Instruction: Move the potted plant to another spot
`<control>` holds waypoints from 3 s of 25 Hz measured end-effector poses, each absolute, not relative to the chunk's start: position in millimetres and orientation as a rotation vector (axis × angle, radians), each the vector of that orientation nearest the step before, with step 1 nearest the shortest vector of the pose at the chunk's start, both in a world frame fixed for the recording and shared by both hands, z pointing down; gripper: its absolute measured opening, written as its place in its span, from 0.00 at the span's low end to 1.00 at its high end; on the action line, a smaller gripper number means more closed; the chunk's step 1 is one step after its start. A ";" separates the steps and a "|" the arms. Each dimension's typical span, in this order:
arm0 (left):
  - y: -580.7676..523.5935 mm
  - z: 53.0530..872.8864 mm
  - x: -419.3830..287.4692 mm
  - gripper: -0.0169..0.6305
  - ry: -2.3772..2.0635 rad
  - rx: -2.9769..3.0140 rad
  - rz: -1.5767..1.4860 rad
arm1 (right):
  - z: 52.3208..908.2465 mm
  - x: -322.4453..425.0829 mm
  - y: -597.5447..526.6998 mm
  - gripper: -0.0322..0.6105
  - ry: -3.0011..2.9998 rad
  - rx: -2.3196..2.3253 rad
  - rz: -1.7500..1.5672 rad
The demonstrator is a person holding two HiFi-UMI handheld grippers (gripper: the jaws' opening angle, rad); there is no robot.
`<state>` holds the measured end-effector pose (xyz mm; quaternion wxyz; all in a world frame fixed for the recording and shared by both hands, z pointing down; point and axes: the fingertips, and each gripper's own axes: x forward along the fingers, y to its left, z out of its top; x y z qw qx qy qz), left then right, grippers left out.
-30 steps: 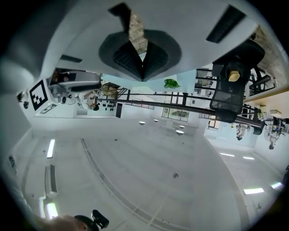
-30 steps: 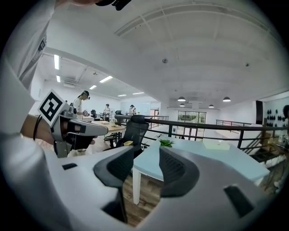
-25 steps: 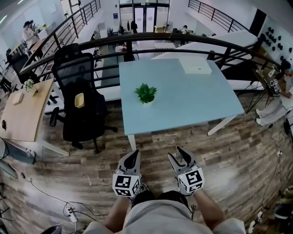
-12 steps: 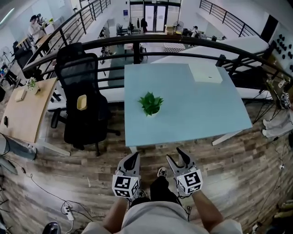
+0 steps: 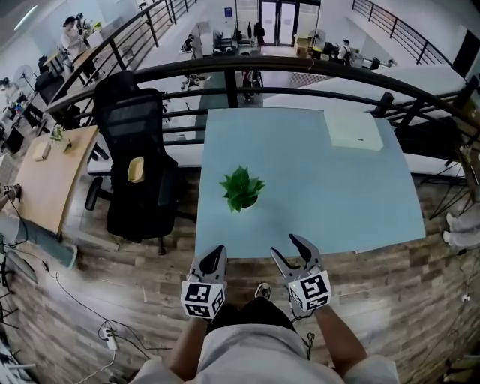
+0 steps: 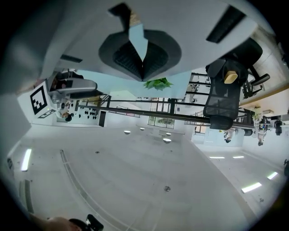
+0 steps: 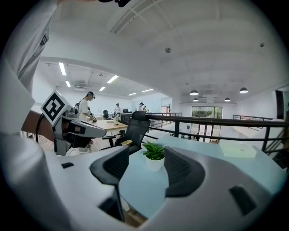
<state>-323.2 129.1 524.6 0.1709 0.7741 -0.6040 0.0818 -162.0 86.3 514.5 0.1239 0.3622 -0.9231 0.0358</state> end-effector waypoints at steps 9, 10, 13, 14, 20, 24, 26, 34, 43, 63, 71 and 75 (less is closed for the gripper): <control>105.5 578.9 -332.1 0.05 -1.729 2.044 0.336 | 569.3 -171.3 44.9 0.47 -2.677 0.936 0.218; 101.6 584.9 -334.4 0.05 -1.728 2.034 0.342 | 574.9 -175.1 39.9 0.47 -2.674 0.924 0.220; 89.8 605.3 -339.9 0.05 -1.705 2.004 0.362 | 594.4 -187.6 26.0 0.49 -2.654 0.888 0.219; 85.7 612.5 -341.7 0.05 -1.695 1.994 0.369 | 601.0 -192.6 21.0 0.50 -2.647 0.877 0.219; 55.2 647.4 -352.7 0.05 -1.649 1.960 0.392 | 630.6 -219.4 -9.0 0.55 -2.612 0.837 0.250; 35.7 663.9 -363.7 0.05 -1.635 1.944 0.402 | 648.8 -235.6 -30.0 0.61 -2.602 0.813 0.241; 28.6 667.0 -369.8 0.05 -1.635 1.936 0.402 | 658.2 -246.0 -38.7 0.68 -2.606 0.779 0.230; 31.9 677.5 -395.3 0.05 -1.619 1.894 0.429 | 698.0 -289.2 -67.1 0.85 -2.588 0.679 0.214; 28.4 692.9 -410.4 0.05 -1.580 1.881 0.440 | 706.5 -312.2 -90.4 0.86 -2.576 0.742 0.216; -30.2 657.2 -422.7 0.05 -1.505 2.055 0.368 | 643.0 -327.4 -104.2 0.85 -2.602 0.893 0.209; -53.2 609.5 -418.9 0.05 -1.514 2.158 0.303 | 579.1 -325.6 -114.1 0.85 -2.680 0.980 0.126; -62.1 590.1 -409.2 0.05 -1.524 2.196 0.297 | 555.3 -324.2 -119.8 0.85 -2.727 0.985 0.096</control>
